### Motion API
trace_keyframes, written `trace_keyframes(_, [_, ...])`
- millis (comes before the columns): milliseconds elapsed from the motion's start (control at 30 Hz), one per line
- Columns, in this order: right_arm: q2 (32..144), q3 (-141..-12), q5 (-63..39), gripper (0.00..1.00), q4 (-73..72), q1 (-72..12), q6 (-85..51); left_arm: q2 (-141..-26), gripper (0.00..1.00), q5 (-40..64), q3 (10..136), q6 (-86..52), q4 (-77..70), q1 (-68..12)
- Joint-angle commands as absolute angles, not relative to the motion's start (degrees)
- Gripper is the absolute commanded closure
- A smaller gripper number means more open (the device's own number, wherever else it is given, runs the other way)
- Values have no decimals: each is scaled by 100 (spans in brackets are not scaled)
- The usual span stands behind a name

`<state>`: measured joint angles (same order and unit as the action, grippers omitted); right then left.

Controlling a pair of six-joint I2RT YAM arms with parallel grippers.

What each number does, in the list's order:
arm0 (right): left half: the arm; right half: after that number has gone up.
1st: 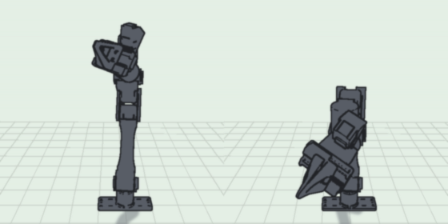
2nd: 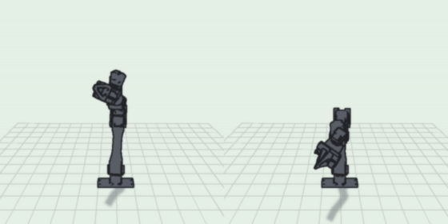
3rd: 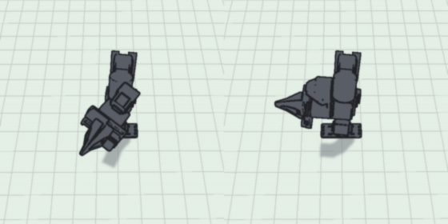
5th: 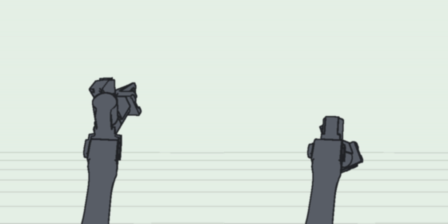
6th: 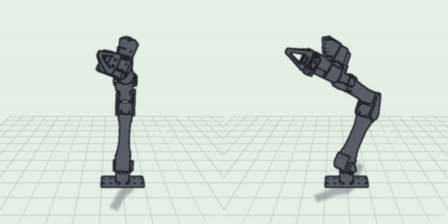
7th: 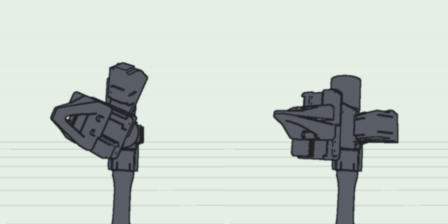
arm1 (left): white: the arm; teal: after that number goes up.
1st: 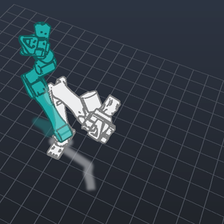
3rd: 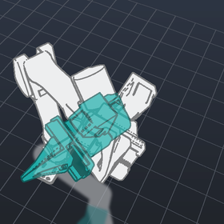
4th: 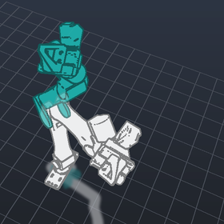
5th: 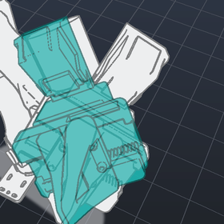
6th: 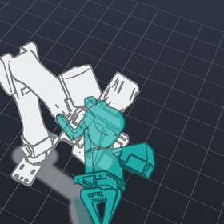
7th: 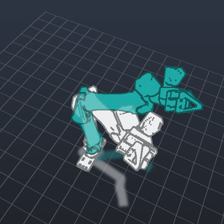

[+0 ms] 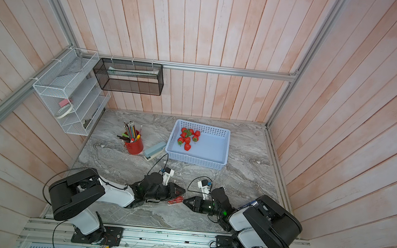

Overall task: Pack strawberries into containers
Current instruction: Close the packing box at the center of the board.

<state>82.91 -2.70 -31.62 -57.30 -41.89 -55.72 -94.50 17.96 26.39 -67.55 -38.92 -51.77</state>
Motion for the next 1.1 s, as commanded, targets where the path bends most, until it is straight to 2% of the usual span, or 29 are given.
trace_keyframes(0, [8602,-449,-3216,67,-6019,-4148,-5568,-9815,74,1716,2347,-6697,-2800,-5202])
trace_keyframes(200, [9097,-352,-3391,74,-6782,-4105,-5800,-9885,74,1743,2328,-6706,-2874,-5194])
trace_keyframes(500, [9361,-411,-3445,83,-6896,-4092,-5842,-9969,74,1785,2276,-6743,-3033,-5187])
trace_keyframes(667, [9826,-396,-3567,85,-7437,-4070,-6017,-10014,74,1806,2252,-6749,-3083,-5169])
trace_keyframes(800, [10070,-326,-3655,82,-7871,-4001,-6159,-10008,74,1820,2224,-6746,-3120,-5150])
trace_keyframes(900, [9967,-308,-3657,76,-7781,-3947,-6146,-9937,74,1812,2247,-6709,-3044,-5146])
trace_keyframes(1067, [9226,-423,-3517,68,-6680,-3933,-5798,-9639,74,1702,2392,-6549,-2606,-5131])
